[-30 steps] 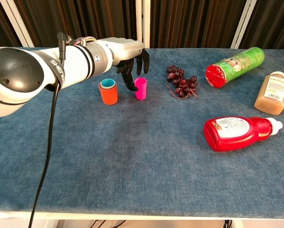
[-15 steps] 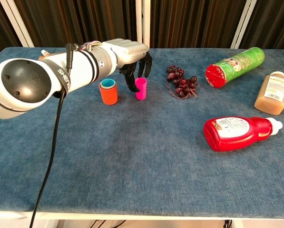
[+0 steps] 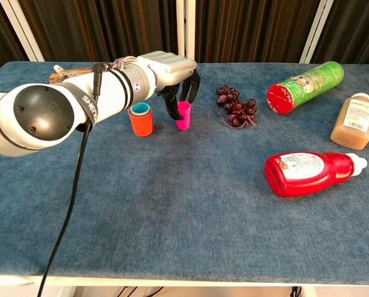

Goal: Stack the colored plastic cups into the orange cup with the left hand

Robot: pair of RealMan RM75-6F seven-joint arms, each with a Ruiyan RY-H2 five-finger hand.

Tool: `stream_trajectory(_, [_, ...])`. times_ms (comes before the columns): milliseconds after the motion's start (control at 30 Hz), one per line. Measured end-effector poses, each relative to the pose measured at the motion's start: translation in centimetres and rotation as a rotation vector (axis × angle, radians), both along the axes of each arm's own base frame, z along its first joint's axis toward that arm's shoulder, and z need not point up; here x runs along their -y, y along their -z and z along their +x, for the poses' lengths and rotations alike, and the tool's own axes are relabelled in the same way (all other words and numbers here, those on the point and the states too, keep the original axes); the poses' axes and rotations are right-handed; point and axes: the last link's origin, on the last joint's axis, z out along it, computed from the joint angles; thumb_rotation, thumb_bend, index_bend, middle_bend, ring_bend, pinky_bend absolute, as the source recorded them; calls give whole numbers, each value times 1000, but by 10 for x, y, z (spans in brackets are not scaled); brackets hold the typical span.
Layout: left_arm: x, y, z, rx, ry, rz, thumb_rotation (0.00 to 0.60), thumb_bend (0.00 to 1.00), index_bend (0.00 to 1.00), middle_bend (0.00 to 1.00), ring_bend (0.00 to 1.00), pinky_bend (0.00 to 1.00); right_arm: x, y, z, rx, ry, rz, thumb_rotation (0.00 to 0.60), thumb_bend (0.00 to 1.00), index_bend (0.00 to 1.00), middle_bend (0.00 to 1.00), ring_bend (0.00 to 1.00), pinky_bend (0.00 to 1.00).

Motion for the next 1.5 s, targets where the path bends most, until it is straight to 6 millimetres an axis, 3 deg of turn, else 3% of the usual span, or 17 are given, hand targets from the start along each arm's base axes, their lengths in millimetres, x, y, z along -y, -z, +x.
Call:
stream_trajectory(533, [-1,2,0,10,-3,3,600,222,527,513,420,581,0,-1,-2,1,2,-3,600,233,0,0,0,0])
stream_trajectory(867, [1,-8,5,41,5,6,600,225,529,517,421,581,0,-2,-1,-2,1,-7,600,232,0,0,0,0])
stream_trajectory(1233, [9,-54,13,81,7,35,600,225,532,520,424,578,2,2,4,-13,-14,3,600,233,0,0,0,0])
stream_trajectory(1500, [19,-99,-17,7,-57,57,600,235,533,521,425,580,2,8,10,-21,-24,18,600,233,0,0,0,0])
